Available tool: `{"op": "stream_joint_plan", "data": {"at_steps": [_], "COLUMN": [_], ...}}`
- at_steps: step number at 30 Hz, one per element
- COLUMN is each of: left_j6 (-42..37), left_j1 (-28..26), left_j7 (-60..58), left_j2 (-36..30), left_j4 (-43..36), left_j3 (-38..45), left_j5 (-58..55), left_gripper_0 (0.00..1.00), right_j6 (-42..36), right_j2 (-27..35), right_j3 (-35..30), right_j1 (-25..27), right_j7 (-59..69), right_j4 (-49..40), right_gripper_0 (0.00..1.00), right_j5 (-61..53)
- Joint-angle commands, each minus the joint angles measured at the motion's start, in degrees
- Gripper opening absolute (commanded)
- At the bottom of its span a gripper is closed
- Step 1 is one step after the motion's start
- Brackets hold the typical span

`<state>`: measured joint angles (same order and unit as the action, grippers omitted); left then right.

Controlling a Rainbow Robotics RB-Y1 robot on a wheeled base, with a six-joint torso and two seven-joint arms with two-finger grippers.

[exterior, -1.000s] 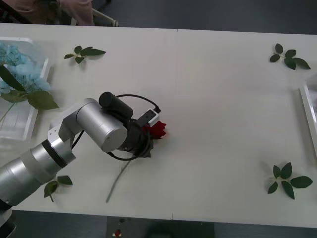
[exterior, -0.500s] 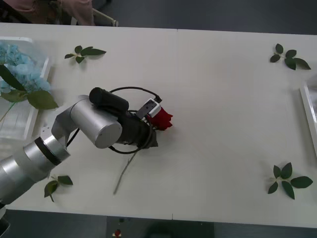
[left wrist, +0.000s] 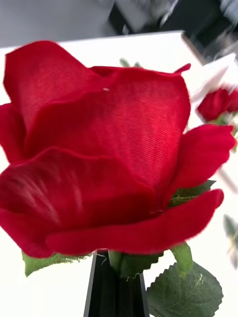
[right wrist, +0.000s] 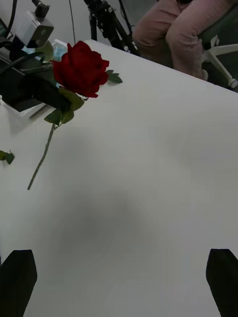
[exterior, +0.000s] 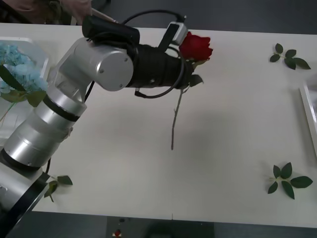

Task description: Put the red flowers into the right box and the blue flowers into the left box

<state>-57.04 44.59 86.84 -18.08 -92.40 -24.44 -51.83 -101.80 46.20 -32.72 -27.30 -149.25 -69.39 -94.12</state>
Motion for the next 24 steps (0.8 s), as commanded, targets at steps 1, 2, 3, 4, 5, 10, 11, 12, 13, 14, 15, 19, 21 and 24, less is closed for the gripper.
{"op": "stream_joint_plan", "data": {"at_steps": [1,2,3,4,5,10,11,12,13,14,15,19,21,24], "left_j6": [3.78,4.83,5.89,6.94,7.47,12.48,12.92,13.62,14.5,15.29,16.17,19.42,19.77,20.48], "left_j1": [4.37,4.9,5.42,5.77,6.04,8.15,8.5,8.59,8.68,8.76,8.76,9.29,9.38,9.29], "left_j7": [-4.92,-5.01,-5.28,-5.45,-5.54,-6.51,-6.68,-6.68,-6.68,-6.42,-6.24,-5.8,-5.54,-5.28], "left_j2": [2.96,3.32,3.67,3.93,4.2,6.74,6.74,6.74,6.74,6.74,6.74,6.74,6.74,6.74], "left_j4": [-1.12,-1.03,-1.03,-0.85,-0.68,1.08,1.17,1.17,1.17,1.17,1.17,1.17,1.08,1.17], "left_j3": [0.98,1.06,1.06,1.06,1.06,1.06,1.06,1.06,1.06,1.06,1.06,1.06,1.06,1.06], "left_j5": [0.59,0.41,0.06,-0.2,-0.29,-0.47,-0.64,-1.08,-1.52,-1.96,-2.23,-4.51,-5.13,-6.27], "left_gripper_0": [0.0,0.0,0.0,0.0,0.0,0.0,0.0,0.0,0.0,0.0,0.0,0.0,0.0,0.0], "right_j6": [-0.42,-0.42,-0.33,-0.15,0.11,2.84,3.45,3.89,4.24,4.42,4.51,4.95,5.03,5.21], "right_j2": [-1.99,-2.43,-2.96,-3.4,-3.58,-5.16,-5.6,-6.12,-6.65,-7.18,-7.71,-9.99,-10.96,-12.8], "right_j3": [0.72,0.99,1.43,1.78,2.04,5.64,6.17,6.35,6.44,6.52,6.52,6.88,7.14,7.49], "right_j1": [-3.37,-3.64,-4.08,-4.34,-4.43,-4.6,-4.6,-4.6,-4.78,-5.04,-5.31,-6.71,-7.24,-8.29], "right_j7": [3.26,4.58,6.43,8.01,8.89,19.35,21.28,22.86,24.18,25.33,26.2,29.98,31.13,31.83], "right_j4": [-0.65,-0.65,-0.65,-0.65,-0.65,-0.65,-0.65,-0.65,-0.65,-0.65,-0.65,-0.65,-0.65,-0.65], "right_gripper_0": [1.0,1.0,1.0,1.0,1.0,1.0,1.0,1.0,1.0,1.0,1.0,1.0,1.0,1.0], "right_j5": [-1.94,-2.47,-3.26,-3.87,-4.4,-10.2,-11.26,-11.96,-12.4,-12.75,-12.84,-12.57,-12.4,-11.87]}}
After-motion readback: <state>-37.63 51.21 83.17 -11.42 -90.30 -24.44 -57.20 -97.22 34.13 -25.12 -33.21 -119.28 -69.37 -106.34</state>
